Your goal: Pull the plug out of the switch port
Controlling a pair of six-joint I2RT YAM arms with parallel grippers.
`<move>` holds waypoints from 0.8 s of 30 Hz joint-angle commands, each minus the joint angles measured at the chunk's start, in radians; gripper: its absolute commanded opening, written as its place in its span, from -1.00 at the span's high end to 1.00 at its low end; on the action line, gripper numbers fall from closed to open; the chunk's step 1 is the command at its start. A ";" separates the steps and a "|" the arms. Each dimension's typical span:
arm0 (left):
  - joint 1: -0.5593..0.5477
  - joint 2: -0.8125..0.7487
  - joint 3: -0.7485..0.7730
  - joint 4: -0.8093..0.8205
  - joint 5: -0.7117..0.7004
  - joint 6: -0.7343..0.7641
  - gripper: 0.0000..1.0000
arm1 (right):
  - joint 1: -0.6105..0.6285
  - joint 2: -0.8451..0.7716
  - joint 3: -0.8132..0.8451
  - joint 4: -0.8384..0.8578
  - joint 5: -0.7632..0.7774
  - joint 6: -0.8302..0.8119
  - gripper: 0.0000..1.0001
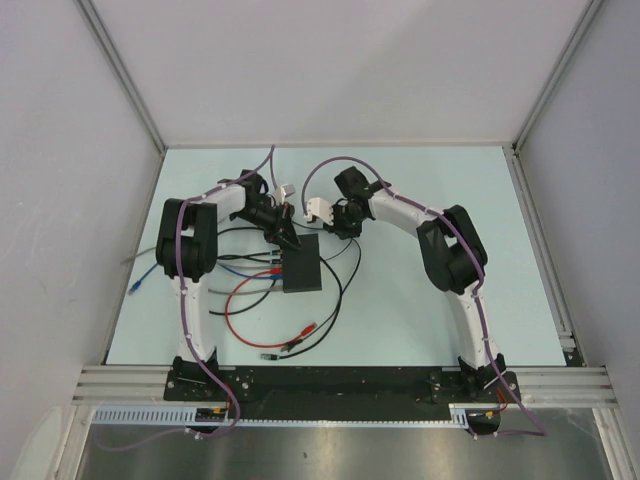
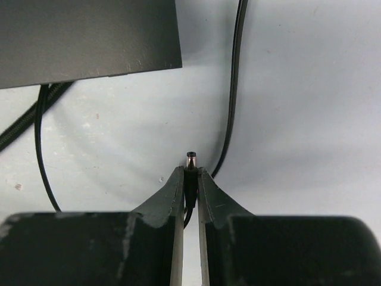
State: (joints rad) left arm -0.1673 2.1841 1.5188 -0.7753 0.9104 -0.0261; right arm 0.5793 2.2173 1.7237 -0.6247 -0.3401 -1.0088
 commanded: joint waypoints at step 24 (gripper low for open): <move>0.074 -0.173 0.044 0.042 -0.166 0.101 0.08 | -0.294 -0.034 0.014 0.258 0.430 0.291 0.95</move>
State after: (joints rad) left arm -0.1108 2.0537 1.5864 -0.7437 0.7597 0.0566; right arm 0.2874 2.1937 1.7813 -0.4458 -0.0547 -0.7101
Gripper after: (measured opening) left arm 0.453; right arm 0.140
